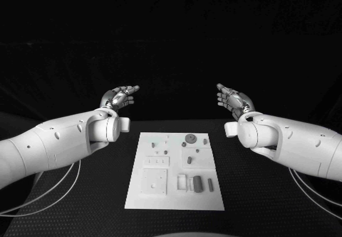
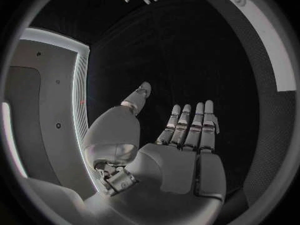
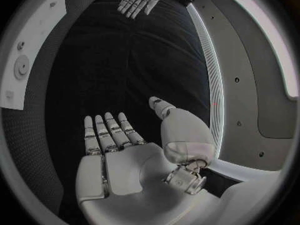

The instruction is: Assemble the parts on the task board

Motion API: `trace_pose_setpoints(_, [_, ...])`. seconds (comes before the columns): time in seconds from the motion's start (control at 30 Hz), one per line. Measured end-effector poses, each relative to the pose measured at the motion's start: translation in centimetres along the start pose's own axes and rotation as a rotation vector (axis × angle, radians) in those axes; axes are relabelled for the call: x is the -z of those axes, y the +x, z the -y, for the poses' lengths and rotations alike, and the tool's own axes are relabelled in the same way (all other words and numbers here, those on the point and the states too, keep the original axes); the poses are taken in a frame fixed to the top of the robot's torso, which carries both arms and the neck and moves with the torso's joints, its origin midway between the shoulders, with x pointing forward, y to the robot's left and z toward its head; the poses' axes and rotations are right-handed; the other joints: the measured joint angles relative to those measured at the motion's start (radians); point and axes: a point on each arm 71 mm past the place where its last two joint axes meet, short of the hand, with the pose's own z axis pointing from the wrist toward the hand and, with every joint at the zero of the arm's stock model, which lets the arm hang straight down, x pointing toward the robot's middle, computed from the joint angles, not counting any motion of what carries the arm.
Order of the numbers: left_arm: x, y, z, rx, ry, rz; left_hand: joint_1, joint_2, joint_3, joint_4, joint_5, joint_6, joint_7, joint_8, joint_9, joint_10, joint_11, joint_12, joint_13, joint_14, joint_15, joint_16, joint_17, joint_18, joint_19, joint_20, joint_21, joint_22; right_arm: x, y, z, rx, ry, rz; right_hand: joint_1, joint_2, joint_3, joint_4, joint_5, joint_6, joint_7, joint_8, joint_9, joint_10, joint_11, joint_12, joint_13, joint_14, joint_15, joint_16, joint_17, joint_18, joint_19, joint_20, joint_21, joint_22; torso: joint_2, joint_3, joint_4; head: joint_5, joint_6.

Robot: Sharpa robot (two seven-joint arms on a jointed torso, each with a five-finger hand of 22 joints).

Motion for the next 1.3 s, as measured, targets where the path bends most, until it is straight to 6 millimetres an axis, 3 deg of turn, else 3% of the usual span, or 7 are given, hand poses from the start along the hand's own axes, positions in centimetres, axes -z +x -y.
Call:
trace_pose_setpoints(0.27, [-2.0, -1.5, 1.1, -0.009, -0.053, -0.039, 0.005, 0.005, 0.0, 0.0, 0.0, 0.015, 0.015, 0.008, 0.009, 0.064, 0.012, 0.013, 0.008, 0.04, 0.007, 0.025, 0.006, 0.0, 0.025, -0.01, 0.013, 0.006, -2.3, -2.1, -1.2, 0.049, 0.068, -0.118, 0.084, 0.002, -0.011, -0.073, 0.0, 0.083, 0.005, 0.069, 0.06, 0.136, 0.009, 0.028, 0.017, 0.119, 0.018, 0.085, 0.079, 0.0, 0.036, 0.005, 0.032, 0.133, 0.0, 0.0, -0.0002, 0.0, -0.002])
trace_pose_setpoints(0.47, [-2.0, -1.3, 1.0, -0.002, -0.08, -0.068, 0.024, 0.024, 0.015, -0.015, 0.0, 0.095, 0.055, 0.042, 0.026, 0.147, 0.033, 0.044, 0.02, 0.138, 0.009, 0.078, 0.017, 0.002, 0.103, -0.027, 0.045, 0.013, -2.8, -2.3, -1.4, 0.07, 0.108, -0.187, 0.151, -0.022, 0.014, -0.165, 0.0, 0.165, 0.012, 0.114, 0.079, 0.259, 0.021, 0.059, 0.028, 0.24, 0.029, 0.15, 0.117, 0.04, 0.148, -0.003, 0.076, 0.301, 0.0, 0.0, -0.0002, 0.0, -0.002])
trace_pose_setpoints(0.6, [-1.2, -1.2, 0.3, -0.007, -0.095, -0.118, 0.073, 0.03, 0.065, -0.027, 0.0, 0.195, 0.064, 0.07, 0.037, 0.274, 0.054, 0.095, 0.042, 0.298, -0.021, 0.156, 0.039, 0.049, 0.224, -0.048, 0.095, 0.025, -4.1, -2.7, -1.4, 0.297, 0.053, -0.184, 0.209, -0.044, 0.048, -0.25, 0.0, 0.232, 0.017, 0.139, 0.083, 0.332, 0.022, 0.077, 0.033, 0.314, 0.024, 0.178, 0.125, 0.062, 0.225, -0.003, 0.092, 0.303, 0.0, -0.0019, 0.0, 0.002, -0.009])
trace_pose_setpoints(0.8, [-0.7, -1.1, 0.4, -0.038, -0.08, -0.171, 0.172, 0.028, 0.14, -0.035, 0.0, 0.324, 0.083, 0.071, 0.033, 0.416, 0.023, 0.14, 0.06, 0.406, -0.064, 0.194, 0.051, 0.069, 0.324, -0.08, 0.117, 0.017, -3.9, -2.9, -1.7, 0.587, -0.024, -0.222, 0.278, -0.062, 0.101, -0.34, 0.0, 0.318, 0.028, 0.157, 0.084, 0.452, 0.005, 0.107, 0.044, 0.448, -0.025, 0.232, 0.157, 0.127, 0.391, -0.006, 0.127, 0.3, 0.005, -0.0025, 0.0, 0.003, -0.013])
trace_pose_setpoints(1.07, [0.1, -1.2, 0.5, -0.069, -0.06, -0.234, 0.249, 0.032, 0.203, -0.04, 0.0, 0.368, 0.093, 0.066, 0.024, 0.454, 0.007, 0.136, 0.062, 0.436, -0.075, 0.195, 0.05, 0.071, 0.359, -0.094, 0.11, 0.005, -3.4, -0.2, -2.0, 0.931, -0.132, -0.331, 0.323, -0.095, 0.139, -0.345, 0.0, 0.416, 0.042, 0.173, 0.09, 0.611, -0.046, 0.136, 0.082, 0.617, -0.095, 0.284, 0.217, 0.173, 0.563, -0.01, 0.161, 0.284, 0.028, 0.0018, 0.0025, -0.002, -0.01])
trace_pose_setpoints(1.2, [1.0, -0.8, 0.6, -0.065, -0.054, -0.277, 0.245, 0.028, 0.196, -0.037, 0.0, 0.368, 0.093, 0.053, 0.018, 0.449, 0.012, 0.121, 0.055, 0.436, -0.075, 0.194, 0.05, 0.07, 0.359, -0.094, 0.11, 0.001, -3.3, 0.7, -2.0, 1.085, -0.186, -0.356, 0.336, -0.108, 0.139, -0.345, 0.0, 0.48, 0.051, 0.195, 0.115, 0.702, -0.084, 0.161, 0.118, 0.723, -0.148, 0.331, 0.267, 0.187, 0.679, -0.046, 0.208, 0.293, 0.044, 0.0045, 0.0105, -0.009, -0.005])
trace_pose_setpoints(1.3, [1.7, -0.7, 0.8, -0.059, -0.049, -0.306, 0.233, 0.016, 0.184, -0.036, 0.0, 0.368, 0.093, 0.045, 0.014, 0.442, 0.018, 0.11, 0.05, 0.436, -0.075, 0.194, 0.05, 0.07, 0.36, -0.096, 0.105, -0.001, -3.3, 1.7, -2.1, 1.179, -0.23, -0.372, 0.357, -0.118, 0.138, -0.345, 0.0, 0.506, 0.044, 0.195, 0.131, 0.75, -0.104, 0.161, 0.146, 0.858, -0.214, 0.42, 0.34, 0.183, 0.839, -0.108, 0.289, 0.301, 0.055, 0.0059, 0.0205, -0.015, -0.003])
